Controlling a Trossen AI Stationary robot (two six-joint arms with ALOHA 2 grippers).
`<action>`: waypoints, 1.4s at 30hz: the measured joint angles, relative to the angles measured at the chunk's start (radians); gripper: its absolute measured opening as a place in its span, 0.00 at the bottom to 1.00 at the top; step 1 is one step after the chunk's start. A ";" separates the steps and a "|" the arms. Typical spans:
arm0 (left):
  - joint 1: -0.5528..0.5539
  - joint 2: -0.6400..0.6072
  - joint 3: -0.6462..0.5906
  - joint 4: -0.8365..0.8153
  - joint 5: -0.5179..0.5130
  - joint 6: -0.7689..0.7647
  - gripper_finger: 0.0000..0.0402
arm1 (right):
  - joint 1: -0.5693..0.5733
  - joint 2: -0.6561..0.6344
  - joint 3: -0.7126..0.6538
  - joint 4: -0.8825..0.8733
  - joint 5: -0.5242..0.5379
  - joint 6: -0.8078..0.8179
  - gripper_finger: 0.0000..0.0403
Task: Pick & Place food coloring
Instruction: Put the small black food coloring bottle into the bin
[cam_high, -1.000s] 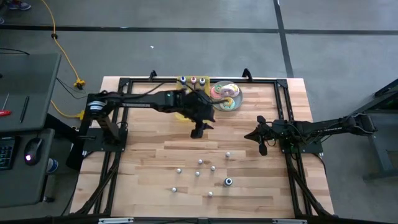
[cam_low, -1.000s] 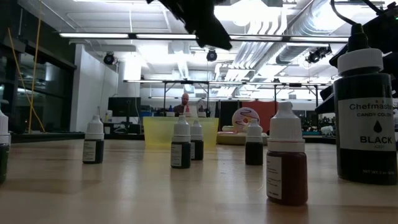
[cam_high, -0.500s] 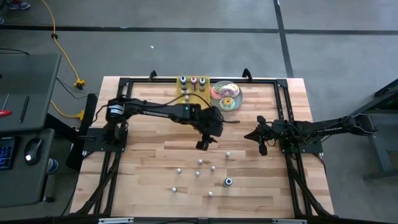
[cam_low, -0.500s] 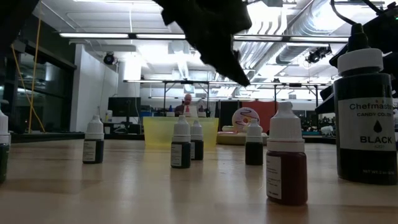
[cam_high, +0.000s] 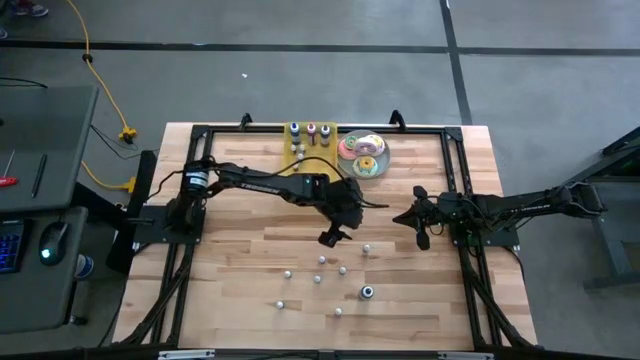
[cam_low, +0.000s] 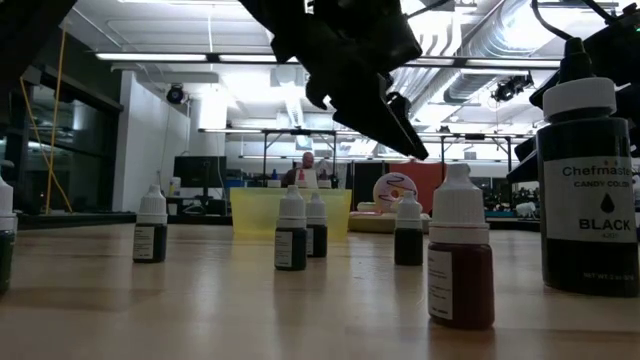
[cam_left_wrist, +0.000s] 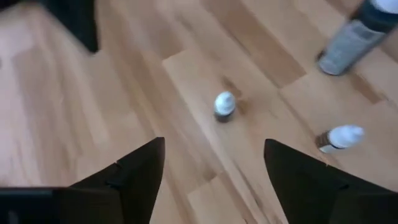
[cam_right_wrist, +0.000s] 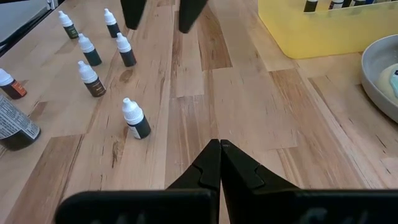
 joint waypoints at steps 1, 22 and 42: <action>0.000 0.001 0.000 0.006 0.018 0.027 0.68 | 0.000 0.000 0.000 0.000 0.000 0.000 0.00; -0.020 0.157 0.053 0.175 0.106 0.045 0.68 | 0.000 0.000 0.000 0.000 0.000 0.000 0.00; -0.026 0.221 0.051 0.240 0.128 -0.006 0.68 | 0.000 0.000 0.000 0.001 0.000 0.000 0.00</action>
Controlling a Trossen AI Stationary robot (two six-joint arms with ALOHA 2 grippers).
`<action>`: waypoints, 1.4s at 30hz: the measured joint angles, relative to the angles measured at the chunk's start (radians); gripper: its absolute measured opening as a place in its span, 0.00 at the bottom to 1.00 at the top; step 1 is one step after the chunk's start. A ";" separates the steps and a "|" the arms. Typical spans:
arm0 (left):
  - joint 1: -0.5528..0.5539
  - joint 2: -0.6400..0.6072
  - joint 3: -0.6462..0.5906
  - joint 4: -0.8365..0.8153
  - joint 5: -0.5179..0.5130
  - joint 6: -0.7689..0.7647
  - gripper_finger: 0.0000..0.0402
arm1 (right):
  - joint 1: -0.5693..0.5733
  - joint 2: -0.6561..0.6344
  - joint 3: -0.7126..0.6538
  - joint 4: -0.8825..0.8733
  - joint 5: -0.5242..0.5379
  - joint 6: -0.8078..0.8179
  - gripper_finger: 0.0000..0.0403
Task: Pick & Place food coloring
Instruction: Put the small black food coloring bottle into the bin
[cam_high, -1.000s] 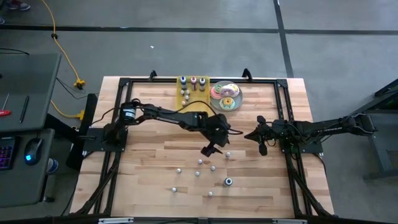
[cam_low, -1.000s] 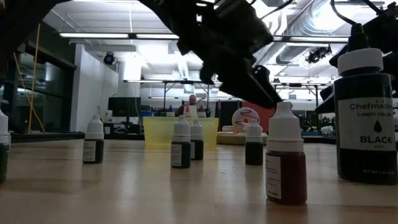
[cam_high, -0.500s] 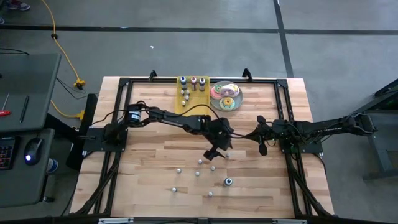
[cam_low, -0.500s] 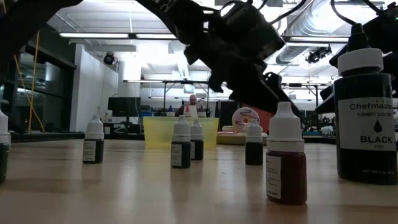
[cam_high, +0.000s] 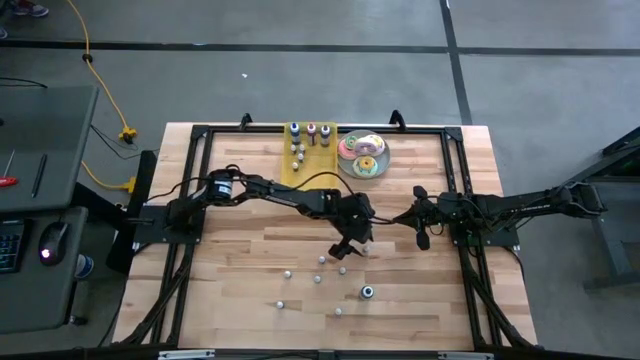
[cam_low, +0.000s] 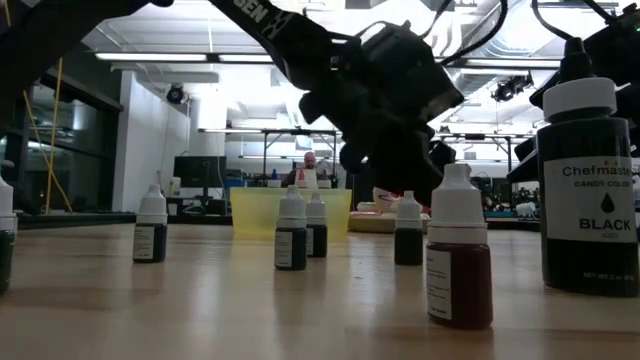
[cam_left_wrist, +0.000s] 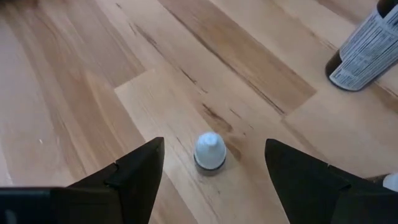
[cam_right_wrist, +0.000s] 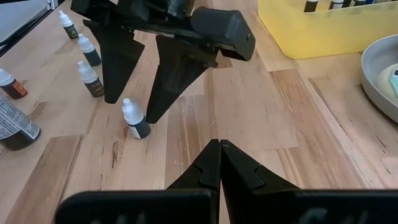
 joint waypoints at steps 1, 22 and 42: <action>0.000 0.000 0.000 0.003 0.000 0.000 0.68 | 0.000 0.000 0.000 0.000 0.000 0.000 0.00; 0.007 0.013 0.002 0.041 -0.009 -0.035 0.65 | 0.000 0.000 0.000 0.000 0.000 0.000 0.00; 0.006 0.048 0.000 0.070 0.005 -0.085 0.48 | 0.000 0.000 0.000 0.000 0.000 0.000 0.00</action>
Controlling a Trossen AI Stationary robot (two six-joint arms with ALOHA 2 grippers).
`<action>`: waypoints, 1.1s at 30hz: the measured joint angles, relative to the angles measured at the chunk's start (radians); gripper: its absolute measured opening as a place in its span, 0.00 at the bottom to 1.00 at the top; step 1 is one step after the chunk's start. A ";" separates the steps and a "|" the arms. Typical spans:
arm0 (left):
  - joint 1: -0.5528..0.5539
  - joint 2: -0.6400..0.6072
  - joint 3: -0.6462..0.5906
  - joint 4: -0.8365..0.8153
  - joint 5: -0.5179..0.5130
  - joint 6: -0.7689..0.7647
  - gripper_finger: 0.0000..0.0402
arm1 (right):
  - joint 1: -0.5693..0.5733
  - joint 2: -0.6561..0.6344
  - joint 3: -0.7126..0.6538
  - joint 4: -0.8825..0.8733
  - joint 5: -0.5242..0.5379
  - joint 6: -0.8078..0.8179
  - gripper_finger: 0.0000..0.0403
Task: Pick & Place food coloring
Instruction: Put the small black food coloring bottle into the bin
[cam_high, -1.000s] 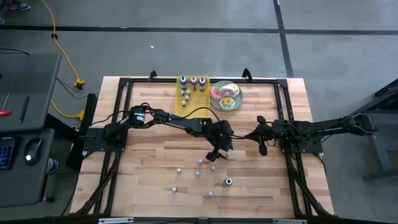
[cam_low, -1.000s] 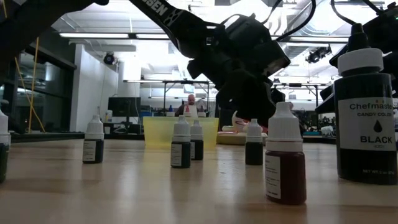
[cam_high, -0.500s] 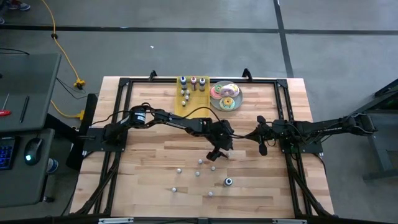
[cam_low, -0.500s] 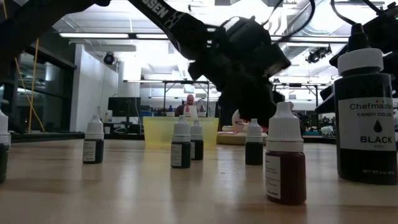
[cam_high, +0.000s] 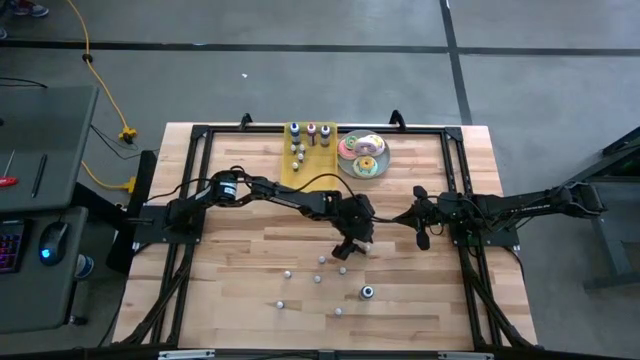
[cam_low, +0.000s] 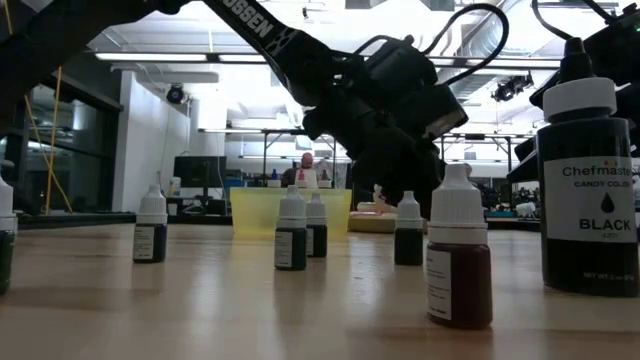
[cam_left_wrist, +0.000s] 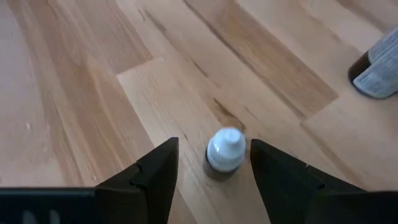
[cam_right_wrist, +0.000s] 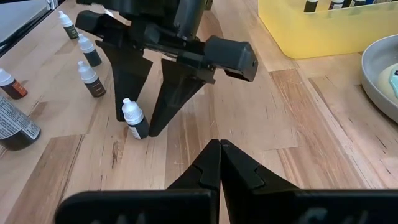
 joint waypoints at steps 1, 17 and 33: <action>0.000 0.000 0.000 0.007 0.003 -0.007 0.48 | 0.000 0.000 0.000 0.000 0.000 0.000 0.00; 0.000 0.000 0.000 0.042 0.025 -0.056 0.48 | 0.000 0.000 0.000 0.000 0.000 0.000 0.00; 0.000 0.000 0.000 0.031 0.021 -0.077 0.44 | 0.000 0.000 0.000 0.000 0.000 0.000 0.00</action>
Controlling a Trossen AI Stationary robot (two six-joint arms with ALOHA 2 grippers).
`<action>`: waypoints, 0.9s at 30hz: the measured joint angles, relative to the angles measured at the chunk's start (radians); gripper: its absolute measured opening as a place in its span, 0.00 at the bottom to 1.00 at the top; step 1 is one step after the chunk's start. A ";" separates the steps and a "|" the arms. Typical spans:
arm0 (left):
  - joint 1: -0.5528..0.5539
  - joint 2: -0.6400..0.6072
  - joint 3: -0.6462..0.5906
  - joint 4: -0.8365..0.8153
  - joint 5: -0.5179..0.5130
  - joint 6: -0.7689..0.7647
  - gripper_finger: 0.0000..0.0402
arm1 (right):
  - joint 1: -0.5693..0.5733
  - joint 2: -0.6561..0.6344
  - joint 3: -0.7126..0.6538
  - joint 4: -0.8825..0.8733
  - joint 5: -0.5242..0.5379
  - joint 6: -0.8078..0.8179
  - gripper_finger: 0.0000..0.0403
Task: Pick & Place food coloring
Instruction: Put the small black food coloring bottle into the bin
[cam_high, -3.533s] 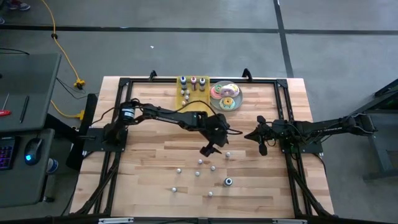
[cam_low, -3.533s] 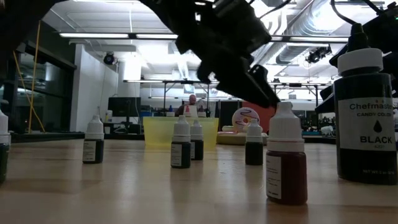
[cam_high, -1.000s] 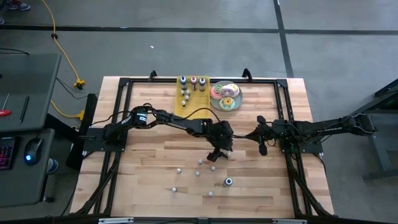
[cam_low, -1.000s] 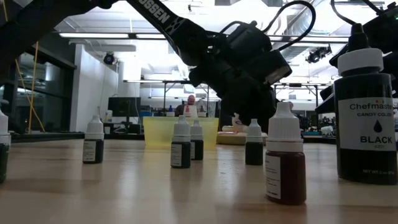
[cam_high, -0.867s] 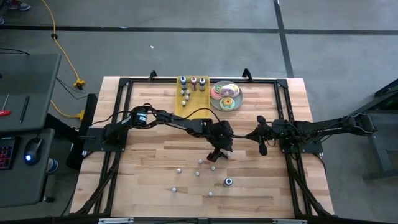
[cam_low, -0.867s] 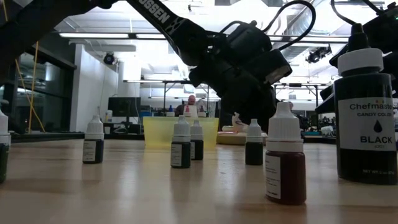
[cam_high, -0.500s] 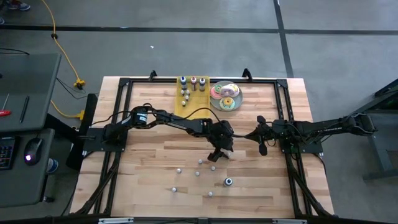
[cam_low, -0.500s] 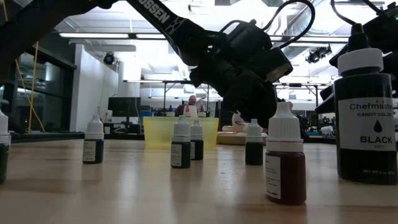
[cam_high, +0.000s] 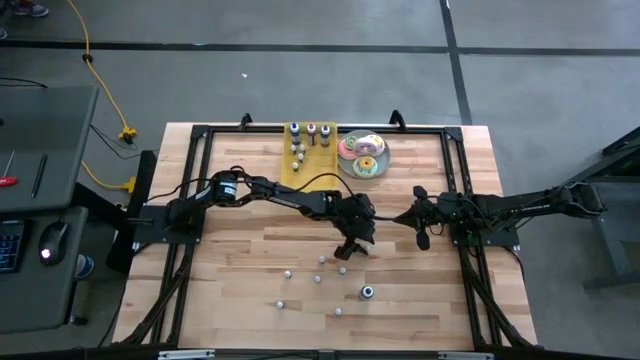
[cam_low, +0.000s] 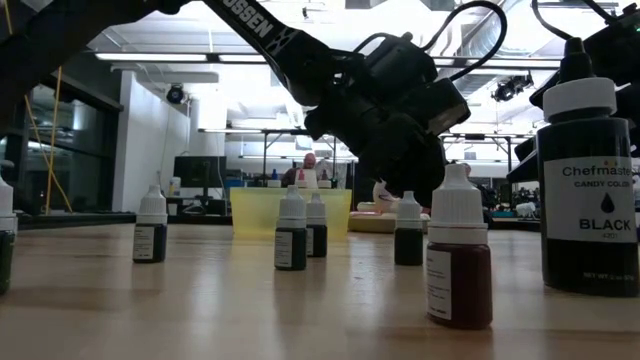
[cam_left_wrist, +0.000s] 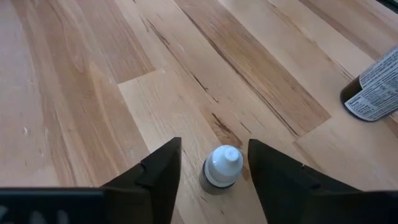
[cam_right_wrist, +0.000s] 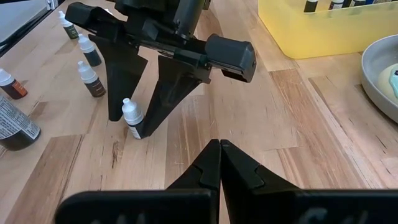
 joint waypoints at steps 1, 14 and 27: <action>0.000 0.000 0.000 0.000 0.000 0.000 0.42 | 0.000 0.000 0.000 0.000 0.000 0.000 0.00; 0.000 -0.005 0.000 -0.008 0.019 -0.029 0.11 | 0.000 0.000 0.000 0.000 0.000 0.000 0.00; 0.045 -0.171 0.001 -0.178 -0.096 -0.118 0.13 | 0.000 0.000 0.000 0.000 0.000 0.000 0.00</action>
